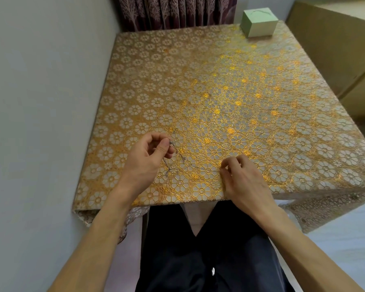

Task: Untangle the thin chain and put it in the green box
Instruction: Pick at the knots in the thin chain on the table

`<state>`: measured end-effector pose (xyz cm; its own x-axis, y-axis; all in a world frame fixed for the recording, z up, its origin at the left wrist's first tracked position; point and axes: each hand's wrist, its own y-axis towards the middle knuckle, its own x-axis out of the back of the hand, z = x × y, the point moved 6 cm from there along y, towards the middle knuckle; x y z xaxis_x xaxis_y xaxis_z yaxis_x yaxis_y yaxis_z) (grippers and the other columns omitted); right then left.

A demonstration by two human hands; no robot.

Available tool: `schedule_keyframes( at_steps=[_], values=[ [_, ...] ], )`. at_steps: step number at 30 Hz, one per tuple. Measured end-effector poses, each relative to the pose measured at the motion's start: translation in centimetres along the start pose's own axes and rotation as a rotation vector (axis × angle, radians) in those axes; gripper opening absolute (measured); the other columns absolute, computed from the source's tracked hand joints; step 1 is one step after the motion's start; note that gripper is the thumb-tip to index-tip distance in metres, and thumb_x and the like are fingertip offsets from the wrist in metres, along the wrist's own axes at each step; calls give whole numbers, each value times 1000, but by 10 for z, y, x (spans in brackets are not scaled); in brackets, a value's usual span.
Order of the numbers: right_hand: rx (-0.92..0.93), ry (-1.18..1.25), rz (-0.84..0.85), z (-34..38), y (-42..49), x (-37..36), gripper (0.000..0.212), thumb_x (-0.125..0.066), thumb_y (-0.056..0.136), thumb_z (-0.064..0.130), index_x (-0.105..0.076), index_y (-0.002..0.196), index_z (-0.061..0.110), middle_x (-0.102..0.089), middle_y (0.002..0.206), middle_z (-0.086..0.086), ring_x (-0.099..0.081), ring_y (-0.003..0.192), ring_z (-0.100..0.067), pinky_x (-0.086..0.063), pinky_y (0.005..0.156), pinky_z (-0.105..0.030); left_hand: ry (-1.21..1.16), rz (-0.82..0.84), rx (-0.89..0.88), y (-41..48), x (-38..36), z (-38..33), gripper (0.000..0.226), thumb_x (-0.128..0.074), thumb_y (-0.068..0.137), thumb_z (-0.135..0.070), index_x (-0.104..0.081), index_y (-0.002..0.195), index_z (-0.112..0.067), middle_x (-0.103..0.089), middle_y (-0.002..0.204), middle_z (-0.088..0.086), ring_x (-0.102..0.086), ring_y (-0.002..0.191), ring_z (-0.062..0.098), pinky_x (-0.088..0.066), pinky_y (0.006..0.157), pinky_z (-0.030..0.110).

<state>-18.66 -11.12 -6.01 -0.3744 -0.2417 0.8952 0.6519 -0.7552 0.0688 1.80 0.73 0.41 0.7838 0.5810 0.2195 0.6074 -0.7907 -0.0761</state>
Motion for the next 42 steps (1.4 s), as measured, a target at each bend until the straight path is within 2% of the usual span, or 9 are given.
schedule_keyframes(
  at_steps=[10,17,21,25,27,29,33,39,42],
  values=[
    [-58,3,27,-22,-4,14,14,-53,102,30,-58,105,18,-51,98,4,-50,83,-17,-37,72,-30,5,-4,7,-1,1,2,9,-56,101,-16,-64,103,-12,-71,88,3,-67,77,8,-50,68,16],
    [-118,202,-105,-34,-2,23,5,-59,99,22,-60,99,18,-62,93,5,-57,80,-15,-43,70,-31,12,25,37,0,-5,8,8,-58,101,-18,-64,104,-16,-71,88,0,-67,78,8,-50,69,16],
    [-167,206,-133,-41,-5,27,16,-61,97,30,-64,108,18,-59,108,2,-58,78,-12,-40,73,-29,18,25,47,-1,-8,13,8,-58,100,-16,-65,103,-14,-72,88,3,-66,76,8,-50,67,14],
    [-185,231,-121,-38,-9,25,33,-66,93,38,-62,122,24,-53,124,1,-64,84,-19,-53,74,-38,38,82,80,-1,-19,16,9,-60,99,-16,-66,102,-11,-72,89,1,-66,79,10,-53,71,17],
    [-143,266,-151,-28,-12,26,29,-70,92,34,-65,118,24,-56,119,3,-61,87,-17,-55,75,-39,70,140,90,-2,-27,18,8,-62,98,-20,-68,100,-15,-74,92,0,-68,85,15,-57,80,27],
    [-84,353,-140,-13,-17,25,25,-73,90,29,-68,115,25,-61,110,9,-58,78,-10,-50,74,-27,135,201,80,-4,-37,19,7,-65,96,-28,-71,97,-23,-73,94,-4,-68,90,17,-55,85,33],
    [-30,559,-5,11,-22,13,22,-72,92,32,-70,114,32,-67,100,15,-60,69,-15,-44,69,-13,220,288,47,-14,-62,22,7,-67,95,-31,-73,94,-26,-70,84,-17,-64,79,1,-51,74,19],
    [-99,663,83,12,-20,3,9,-70,93,25,-71,90,34,-69,82,21,-60,65,-11,-44,61,-13,143,285,70,-22,-76,30,5,-67,96,-29,-72,94,-27,-71,81,-12,-66,77,11,-55,76,32],
    [-114,751,125,12,-15,8,5,-68,95,26,-72,92,28,-71,81,15,-61,68,-12,-46,63,-18,44,261,103,-23,-73,32,4,-67,96,-27,-70,94,-29,-71,79,-11,-67,74,8,-56,72,25]
  ],
)
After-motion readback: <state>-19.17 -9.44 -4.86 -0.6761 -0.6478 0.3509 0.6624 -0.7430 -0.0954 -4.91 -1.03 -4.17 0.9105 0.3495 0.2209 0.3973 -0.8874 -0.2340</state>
